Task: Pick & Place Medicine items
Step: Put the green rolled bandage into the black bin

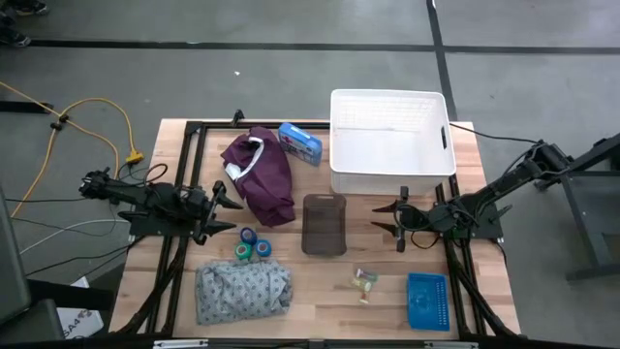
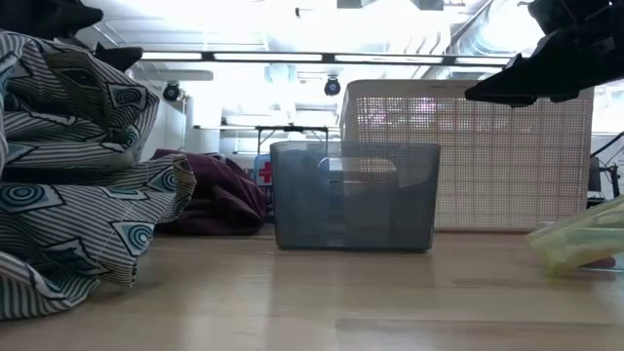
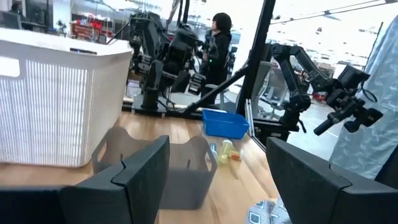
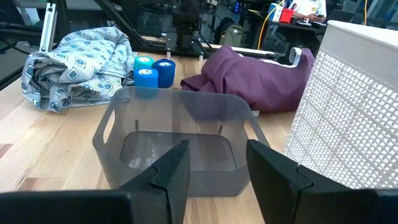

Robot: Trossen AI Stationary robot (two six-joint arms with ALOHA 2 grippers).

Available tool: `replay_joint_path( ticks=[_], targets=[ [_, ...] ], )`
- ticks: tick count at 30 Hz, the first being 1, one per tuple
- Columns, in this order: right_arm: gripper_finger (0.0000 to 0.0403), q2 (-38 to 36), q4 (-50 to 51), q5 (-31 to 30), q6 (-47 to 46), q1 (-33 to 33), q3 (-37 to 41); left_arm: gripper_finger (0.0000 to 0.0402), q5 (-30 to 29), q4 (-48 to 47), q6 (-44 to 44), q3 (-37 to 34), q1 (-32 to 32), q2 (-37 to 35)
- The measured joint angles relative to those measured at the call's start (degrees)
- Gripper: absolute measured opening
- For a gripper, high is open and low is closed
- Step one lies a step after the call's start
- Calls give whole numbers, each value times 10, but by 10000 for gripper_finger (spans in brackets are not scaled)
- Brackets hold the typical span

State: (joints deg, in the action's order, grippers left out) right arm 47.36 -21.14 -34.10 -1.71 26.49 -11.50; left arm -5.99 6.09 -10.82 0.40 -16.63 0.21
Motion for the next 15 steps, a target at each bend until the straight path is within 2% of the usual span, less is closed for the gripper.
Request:
replay_joint_path(
  ticks=[9,12,15],
  targets=[
    [146,0,0,0,0,0,0,260,1,-21,2,13,0,7],
    [146,0,0,0,0,0,0,260,4,-58,22,41,-1,38],
    [146,0,0,0,0,0,0,260,2,-97,3,85,-1,83]
  ],
)
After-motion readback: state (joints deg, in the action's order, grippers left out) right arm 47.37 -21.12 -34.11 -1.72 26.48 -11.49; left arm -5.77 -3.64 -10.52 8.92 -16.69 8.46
